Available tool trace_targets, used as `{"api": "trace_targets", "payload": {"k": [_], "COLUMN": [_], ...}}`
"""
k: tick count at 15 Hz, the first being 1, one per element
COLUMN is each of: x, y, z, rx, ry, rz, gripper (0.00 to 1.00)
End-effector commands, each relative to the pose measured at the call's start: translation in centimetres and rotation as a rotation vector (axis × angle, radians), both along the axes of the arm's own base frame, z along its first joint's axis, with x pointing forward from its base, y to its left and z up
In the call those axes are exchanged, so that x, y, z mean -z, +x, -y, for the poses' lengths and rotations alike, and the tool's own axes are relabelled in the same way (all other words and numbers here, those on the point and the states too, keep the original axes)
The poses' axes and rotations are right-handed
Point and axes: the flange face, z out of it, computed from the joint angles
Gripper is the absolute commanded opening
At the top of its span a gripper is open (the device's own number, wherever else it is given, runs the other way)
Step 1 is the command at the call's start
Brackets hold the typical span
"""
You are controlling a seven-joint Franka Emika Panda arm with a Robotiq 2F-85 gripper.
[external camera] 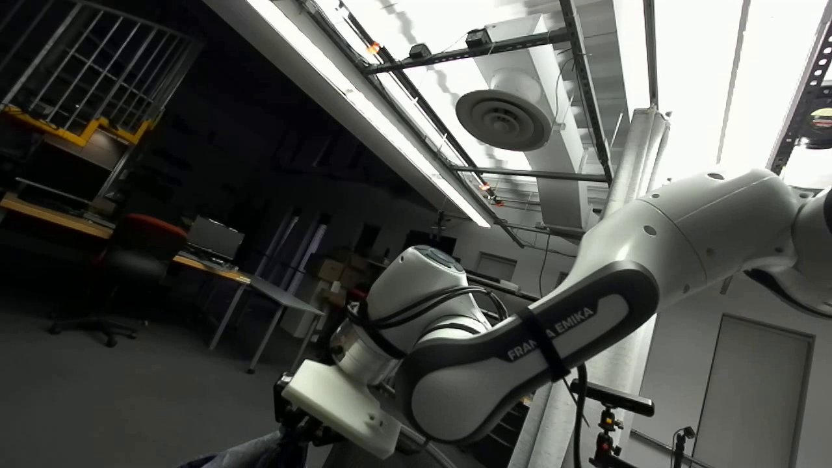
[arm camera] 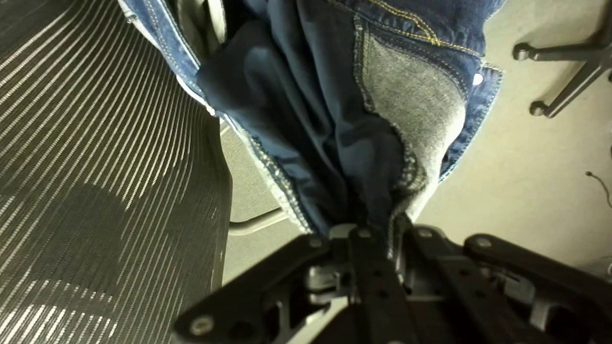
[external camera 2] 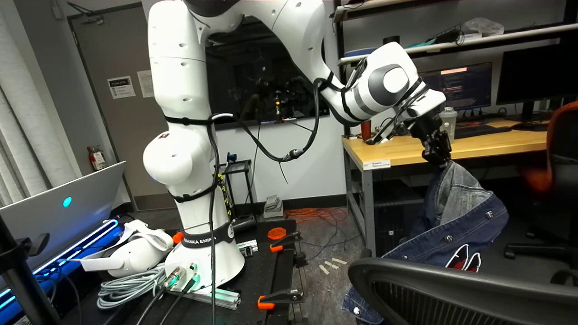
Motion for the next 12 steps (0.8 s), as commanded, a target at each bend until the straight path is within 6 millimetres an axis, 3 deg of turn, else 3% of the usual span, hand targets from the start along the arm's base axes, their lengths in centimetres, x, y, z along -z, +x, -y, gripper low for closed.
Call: {"api": "trace_targets", "payload": {"k": [1, 7, 12], "x": [-1.9, -4.6, -5.1], "y": [2.5, 3.8, 4.5], "z": [0.4, 1.7, 2.7], "rx": [0.089, 0.186, 0.220], "ry": [0.068, 0.172, 0.195], "rz": [0.047, 0.087, 0.102], "gripper": [0.03, 0.03, 0.03]}}
